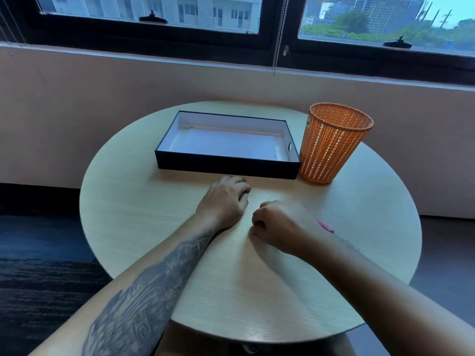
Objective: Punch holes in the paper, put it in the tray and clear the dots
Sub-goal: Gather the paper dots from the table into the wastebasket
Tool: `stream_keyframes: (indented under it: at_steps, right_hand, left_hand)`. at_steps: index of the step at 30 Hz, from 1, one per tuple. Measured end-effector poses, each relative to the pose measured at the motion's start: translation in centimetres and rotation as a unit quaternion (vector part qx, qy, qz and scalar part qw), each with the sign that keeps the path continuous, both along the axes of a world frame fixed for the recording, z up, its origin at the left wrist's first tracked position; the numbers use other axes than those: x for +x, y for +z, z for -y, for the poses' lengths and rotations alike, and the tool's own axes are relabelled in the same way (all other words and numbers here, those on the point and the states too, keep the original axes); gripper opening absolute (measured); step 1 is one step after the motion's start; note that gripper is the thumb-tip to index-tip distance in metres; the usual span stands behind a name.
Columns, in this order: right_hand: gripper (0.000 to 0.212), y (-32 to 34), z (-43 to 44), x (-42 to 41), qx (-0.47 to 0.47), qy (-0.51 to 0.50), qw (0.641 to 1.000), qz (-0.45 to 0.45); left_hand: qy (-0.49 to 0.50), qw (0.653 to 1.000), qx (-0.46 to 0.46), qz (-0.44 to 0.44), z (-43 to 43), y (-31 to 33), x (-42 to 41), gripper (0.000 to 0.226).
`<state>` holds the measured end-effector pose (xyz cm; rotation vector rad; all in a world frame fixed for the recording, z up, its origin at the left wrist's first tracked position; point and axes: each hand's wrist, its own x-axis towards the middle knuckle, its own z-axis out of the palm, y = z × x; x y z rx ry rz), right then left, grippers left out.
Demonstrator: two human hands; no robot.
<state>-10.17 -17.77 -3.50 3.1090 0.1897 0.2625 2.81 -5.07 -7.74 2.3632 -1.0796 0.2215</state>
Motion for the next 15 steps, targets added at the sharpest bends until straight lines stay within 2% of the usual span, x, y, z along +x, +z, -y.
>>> stream_keyframes:
  at_steps: [9,15]
  right_hand:
    - [0.023,-1.3,-0.6,0.0,-0.041,0.000,0.998,0.051]
    - [0.018,-1.8,-0.2,-0.3,0.018,0.021,0.998,0.053]
  left_hand:
    - [-0.001,1.000,-0.003,-0.002,-0.1,0.1,0.0,0.025]
    - [0.003,1.000,0.000,-0.001,-0.1,0.2,-0.1,0.025]
